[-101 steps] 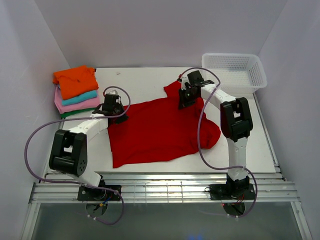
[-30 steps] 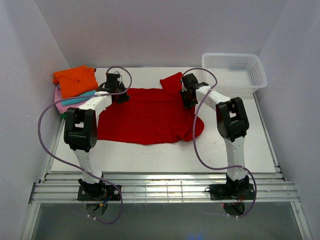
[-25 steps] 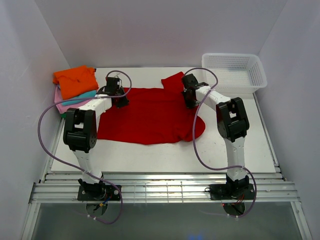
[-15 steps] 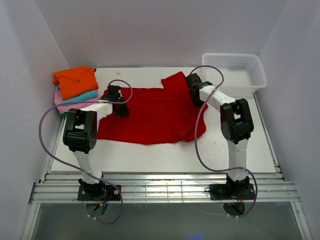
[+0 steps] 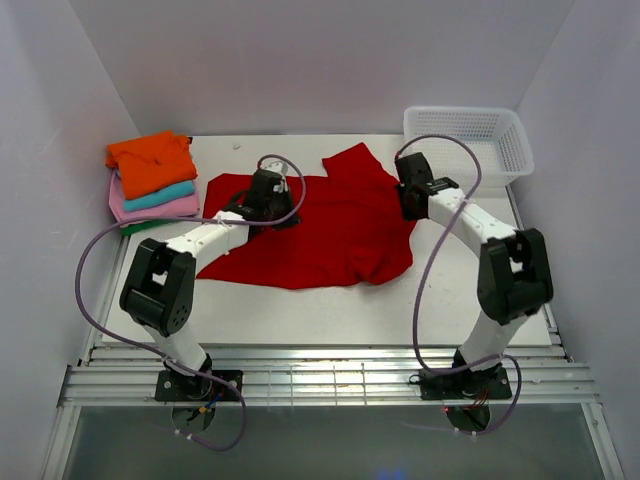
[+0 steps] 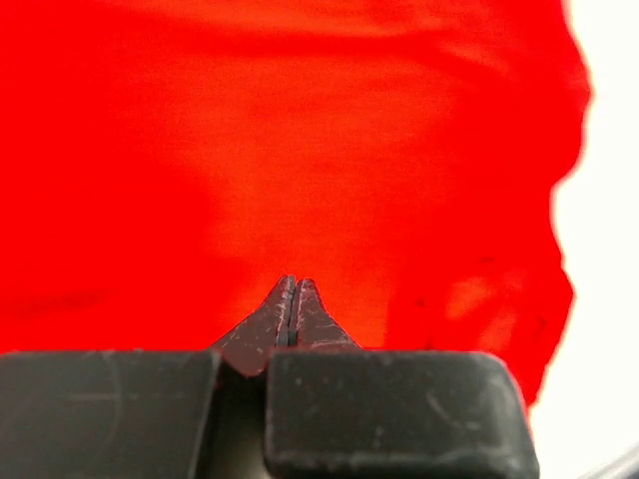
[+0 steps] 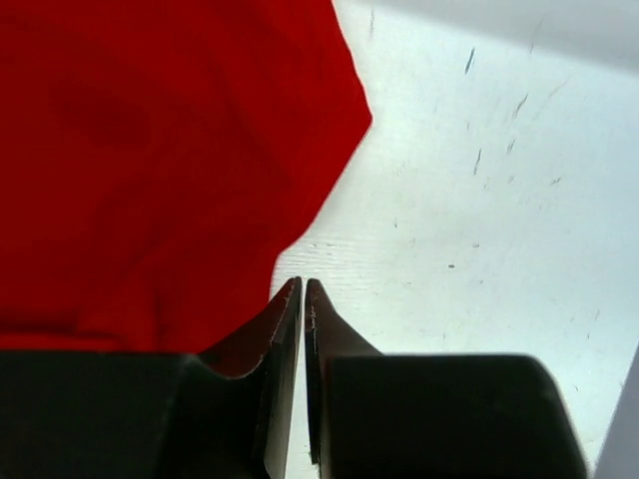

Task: Fold and stack the t-shirts
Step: Flatten the tshirt out

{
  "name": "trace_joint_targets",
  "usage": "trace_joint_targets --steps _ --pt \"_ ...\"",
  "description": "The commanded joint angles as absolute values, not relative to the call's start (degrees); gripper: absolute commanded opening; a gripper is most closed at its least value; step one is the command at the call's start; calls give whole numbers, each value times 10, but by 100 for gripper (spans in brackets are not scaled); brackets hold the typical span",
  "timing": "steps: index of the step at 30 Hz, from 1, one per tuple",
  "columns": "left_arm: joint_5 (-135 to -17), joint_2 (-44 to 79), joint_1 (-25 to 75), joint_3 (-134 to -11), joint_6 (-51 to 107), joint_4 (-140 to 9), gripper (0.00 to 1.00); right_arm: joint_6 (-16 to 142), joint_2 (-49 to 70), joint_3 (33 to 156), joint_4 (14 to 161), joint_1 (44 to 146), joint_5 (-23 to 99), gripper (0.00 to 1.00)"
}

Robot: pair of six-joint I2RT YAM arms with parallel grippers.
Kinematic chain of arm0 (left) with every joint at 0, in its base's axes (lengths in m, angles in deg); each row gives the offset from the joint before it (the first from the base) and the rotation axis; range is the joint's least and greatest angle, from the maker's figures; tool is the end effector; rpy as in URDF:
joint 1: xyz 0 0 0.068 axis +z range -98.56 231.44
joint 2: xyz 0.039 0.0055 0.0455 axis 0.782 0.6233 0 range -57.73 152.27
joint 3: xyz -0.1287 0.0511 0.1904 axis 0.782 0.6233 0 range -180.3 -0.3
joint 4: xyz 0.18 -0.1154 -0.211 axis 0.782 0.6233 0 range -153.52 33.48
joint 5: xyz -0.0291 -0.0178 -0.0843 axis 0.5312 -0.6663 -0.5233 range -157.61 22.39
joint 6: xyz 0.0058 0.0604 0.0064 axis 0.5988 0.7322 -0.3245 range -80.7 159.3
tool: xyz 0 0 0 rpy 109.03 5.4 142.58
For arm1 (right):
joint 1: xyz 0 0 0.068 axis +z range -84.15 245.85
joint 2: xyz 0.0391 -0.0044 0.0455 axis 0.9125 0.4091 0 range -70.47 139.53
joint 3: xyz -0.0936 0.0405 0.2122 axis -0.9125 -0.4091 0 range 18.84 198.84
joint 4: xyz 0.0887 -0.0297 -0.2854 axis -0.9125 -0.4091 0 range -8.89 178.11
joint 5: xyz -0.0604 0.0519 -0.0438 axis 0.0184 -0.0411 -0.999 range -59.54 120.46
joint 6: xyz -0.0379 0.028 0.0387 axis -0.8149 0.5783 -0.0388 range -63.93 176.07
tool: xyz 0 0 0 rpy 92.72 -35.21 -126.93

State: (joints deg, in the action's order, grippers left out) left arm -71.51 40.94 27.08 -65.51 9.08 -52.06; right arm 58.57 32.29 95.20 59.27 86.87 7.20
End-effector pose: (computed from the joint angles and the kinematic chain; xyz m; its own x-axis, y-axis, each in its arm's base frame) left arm 0.3727 -0.1721 0.1439 -0.7850 -0.1958 -0.5877 0.0698 0.9147 -0.3980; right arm 0.3974 0.1333 0.1644 -0.7714 -0.2534 -0.5837 -0.0857 0.9503 -0.2993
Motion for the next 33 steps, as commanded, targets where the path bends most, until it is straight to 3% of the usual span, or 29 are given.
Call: trace_joint_targets --steps 1,3,6,7,10,18,33 --pt "-729 357 227 -647 88 -600 0 591 197 908 683 872 163 12" --pt "-739 356 209 -645 83 -616 0 591 143 888 689 872 228 13" --pt "-742 377 188 -654 78 -624 0 598 100 856 681 872 327 30" --pt "-742 386 183 -659 78 -623 0 607 92 845 683 872 348 43" --pt "-746 425 172 -674 72 -628 0 619 71 800 693 876 421 50" --pt "-753 523 148 -731 65 -631 0 640 60 693 754 887 492 51" --pt "-748 550 137 -715 57 -647 0 682 146 676 844 899 525 51"
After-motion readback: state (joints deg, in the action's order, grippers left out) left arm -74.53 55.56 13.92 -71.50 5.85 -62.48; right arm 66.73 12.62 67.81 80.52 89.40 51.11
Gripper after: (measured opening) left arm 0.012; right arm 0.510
